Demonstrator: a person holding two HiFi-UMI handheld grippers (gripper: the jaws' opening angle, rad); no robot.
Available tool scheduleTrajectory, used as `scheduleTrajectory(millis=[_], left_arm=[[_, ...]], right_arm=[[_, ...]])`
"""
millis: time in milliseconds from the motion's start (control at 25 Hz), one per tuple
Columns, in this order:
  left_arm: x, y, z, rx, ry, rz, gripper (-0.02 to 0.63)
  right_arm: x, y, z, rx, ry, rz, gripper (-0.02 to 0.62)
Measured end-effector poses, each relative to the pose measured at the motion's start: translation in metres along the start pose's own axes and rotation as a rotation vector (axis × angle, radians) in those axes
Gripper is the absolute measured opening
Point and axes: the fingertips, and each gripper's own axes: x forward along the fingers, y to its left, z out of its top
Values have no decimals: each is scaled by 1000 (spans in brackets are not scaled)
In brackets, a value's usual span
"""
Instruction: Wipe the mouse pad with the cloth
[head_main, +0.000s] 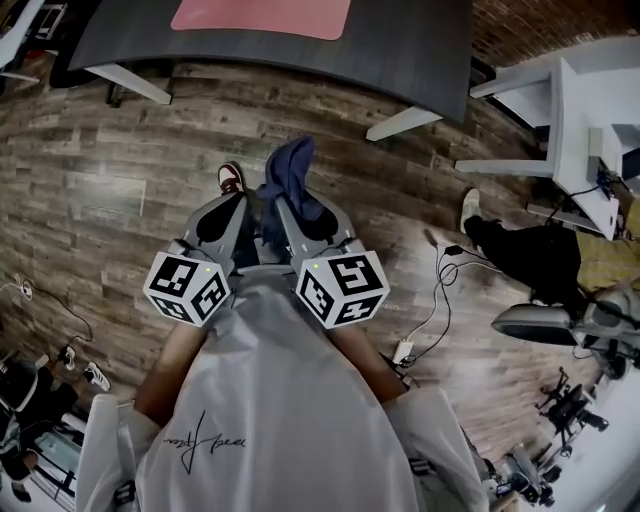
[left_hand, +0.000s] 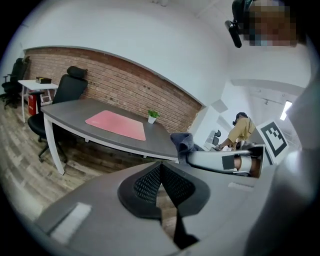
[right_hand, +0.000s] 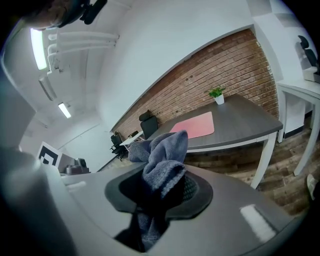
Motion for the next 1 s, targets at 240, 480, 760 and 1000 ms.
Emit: scheduleTrajectory(millis=[240,480,760,1000], left_arm=[[14,28,26,6,-22,11,12],[22,68,44,-12,0,-2,12],[31,122,61,-29,41,-5,12],[35,155,82,-10,54,-29,12]], right_arm=[[24,-5,13,-13,29,-31,110],[65,5,20,-26,78,-56,114],[108,12,32,-32,116,-70,117],[146,19,50,-25,113,-83,119]])
